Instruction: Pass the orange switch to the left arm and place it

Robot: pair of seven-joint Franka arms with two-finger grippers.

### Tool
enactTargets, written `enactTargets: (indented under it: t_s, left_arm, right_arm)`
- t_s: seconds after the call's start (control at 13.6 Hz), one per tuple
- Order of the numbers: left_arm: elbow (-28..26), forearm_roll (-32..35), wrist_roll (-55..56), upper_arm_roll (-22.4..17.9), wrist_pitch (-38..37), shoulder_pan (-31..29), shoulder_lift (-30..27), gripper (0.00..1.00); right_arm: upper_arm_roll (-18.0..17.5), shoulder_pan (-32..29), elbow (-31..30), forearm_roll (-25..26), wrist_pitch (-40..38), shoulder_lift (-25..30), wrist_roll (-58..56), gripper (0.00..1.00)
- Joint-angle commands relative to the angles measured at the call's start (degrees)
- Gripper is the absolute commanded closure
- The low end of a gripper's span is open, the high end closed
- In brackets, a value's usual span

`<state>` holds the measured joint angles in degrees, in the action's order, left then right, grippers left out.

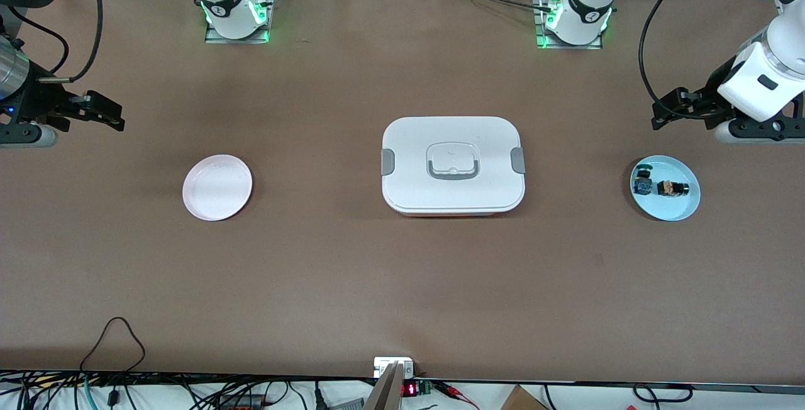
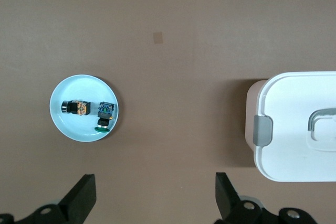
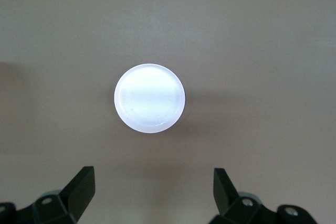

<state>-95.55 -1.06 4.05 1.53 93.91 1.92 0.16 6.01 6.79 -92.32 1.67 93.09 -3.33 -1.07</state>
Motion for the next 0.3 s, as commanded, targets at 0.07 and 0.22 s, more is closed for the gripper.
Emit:
enactTargets:
  t_s: [0.07,0.22]
  left_arm:
    - [-1.22,1.14,-3.26,-1.09,-0.04,1.07,-1.22,0.0]
    - [-1.04,1.14,-3.61,-1.09,0.04,1.07,-1.13,0.0]
  right_arm:
    - [-0.21,-0.37,0.39,-0.71,-0.9,0.52,-0.86,0.0]
    - [-0.21,-0.37,0.39,-0.71,-0.9,0.52,-0.86,0.0]
